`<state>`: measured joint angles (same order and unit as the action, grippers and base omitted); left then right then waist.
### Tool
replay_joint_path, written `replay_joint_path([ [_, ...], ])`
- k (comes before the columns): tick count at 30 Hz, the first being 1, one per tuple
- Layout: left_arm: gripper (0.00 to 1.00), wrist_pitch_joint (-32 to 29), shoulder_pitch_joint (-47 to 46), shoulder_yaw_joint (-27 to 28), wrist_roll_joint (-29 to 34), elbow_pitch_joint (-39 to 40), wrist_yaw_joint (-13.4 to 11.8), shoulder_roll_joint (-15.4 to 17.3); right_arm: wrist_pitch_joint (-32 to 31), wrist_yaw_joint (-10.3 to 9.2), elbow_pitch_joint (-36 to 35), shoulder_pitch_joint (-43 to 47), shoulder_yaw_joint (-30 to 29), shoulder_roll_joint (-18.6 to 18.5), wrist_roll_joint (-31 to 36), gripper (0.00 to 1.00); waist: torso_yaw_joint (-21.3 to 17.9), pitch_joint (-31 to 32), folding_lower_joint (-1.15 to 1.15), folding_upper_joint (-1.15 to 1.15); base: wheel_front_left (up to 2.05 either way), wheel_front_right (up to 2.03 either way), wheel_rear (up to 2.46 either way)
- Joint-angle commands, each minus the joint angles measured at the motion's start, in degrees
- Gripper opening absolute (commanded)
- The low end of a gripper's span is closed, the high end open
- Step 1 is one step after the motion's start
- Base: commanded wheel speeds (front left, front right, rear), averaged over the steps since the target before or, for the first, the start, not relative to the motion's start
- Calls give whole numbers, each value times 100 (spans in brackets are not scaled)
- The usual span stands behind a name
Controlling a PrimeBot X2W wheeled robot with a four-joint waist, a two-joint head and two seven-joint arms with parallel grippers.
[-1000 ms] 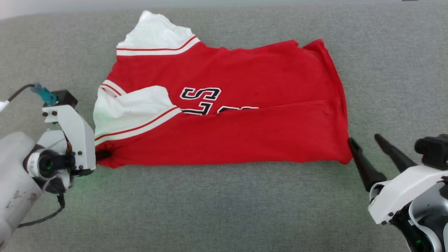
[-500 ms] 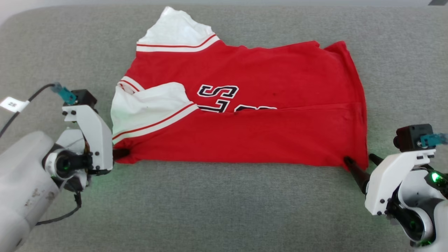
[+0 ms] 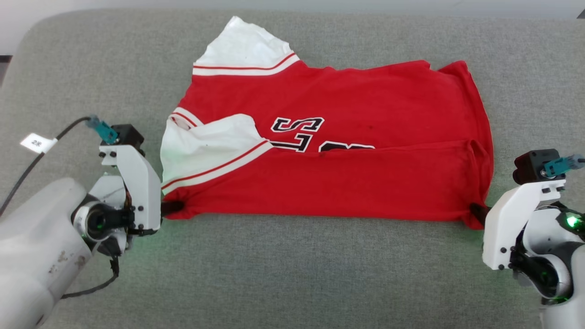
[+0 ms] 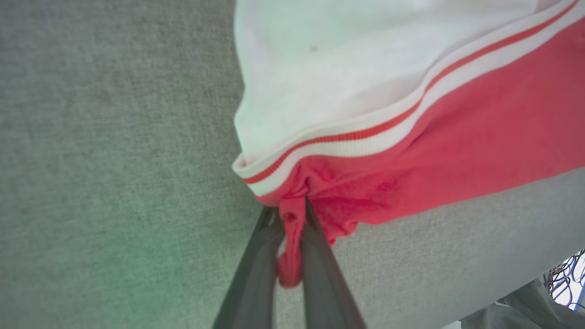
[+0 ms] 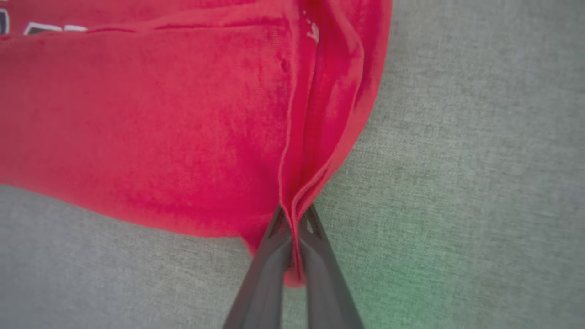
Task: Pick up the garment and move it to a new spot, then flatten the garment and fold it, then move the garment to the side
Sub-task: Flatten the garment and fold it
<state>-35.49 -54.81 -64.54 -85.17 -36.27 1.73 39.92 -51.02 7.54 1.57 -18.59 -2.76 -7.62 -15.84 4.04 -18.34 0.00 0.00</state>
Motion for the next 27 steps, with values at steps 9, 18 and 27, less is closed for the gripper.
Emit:
replay_joint_path([
  [9, 0, -142, 338, -196, 155, 368, -153, 309, -674, -11, -729, 340, 18, -419, -358, 0, 39, 146, 0, 0, 0, 0, 0],
  [18, 0, -184, 558, -266, 231, 1531, -566, 888, -1346, -11, -1737, 1057, -94, -509, -600, 0, 11, 172, 0, 0, 0, 0, 0],
  [27, 0, -62, 925, -334, 232, 2428, -1033, 1236, -1296, -11, -1954, 1459, -203, -257, -526, 0, -10, 96, 0, 0, 0, 0, 0],
])
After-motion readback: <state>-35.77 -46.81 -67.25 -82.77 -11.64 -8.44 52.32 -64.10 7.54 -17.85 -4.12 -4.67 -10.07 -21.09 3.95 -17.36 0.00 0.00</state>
